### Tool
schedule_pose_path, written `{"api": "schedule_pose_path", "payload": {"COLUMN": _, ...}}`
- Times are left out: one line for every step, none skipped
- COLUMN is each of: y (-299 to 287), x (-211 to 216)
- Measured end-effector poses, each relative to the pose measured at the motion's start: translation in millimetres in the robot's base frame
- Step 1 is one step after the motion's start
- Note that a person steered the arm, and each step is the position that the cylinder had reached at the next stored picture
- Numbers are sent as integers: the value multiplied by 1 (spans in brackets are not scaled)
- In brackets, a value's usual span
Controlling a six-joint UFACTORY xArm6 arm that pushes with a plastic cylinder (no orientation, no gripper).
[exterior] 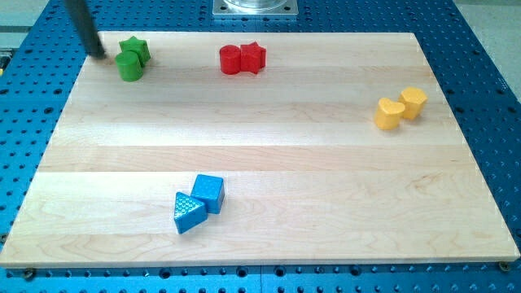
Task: Separate the green blocks from each other
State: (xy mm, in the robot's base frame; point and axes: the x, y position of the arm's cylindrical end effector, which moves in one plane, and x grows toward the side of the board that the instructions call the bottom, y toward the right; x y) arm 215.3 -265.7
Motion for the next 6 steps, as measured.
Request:
{"api": "schedule_pose_path", "payload": {"y": 61, "x": -8}}
{"api": "schedule_pose_path", "payload": {"y": 14, "x": -1}}
{"api": "schedule_pose_path", "payload": {"y": -6, "x": 22}}
{"api": "schedule_pose_path", "payload": {"y": 89, "x": 66}}
{"api": "schedule_pose_path", "payload": {"y": 168, "x": 92}}
{"api": "schedule_pose_path", "payload": {"y": 151, "x": 75}}
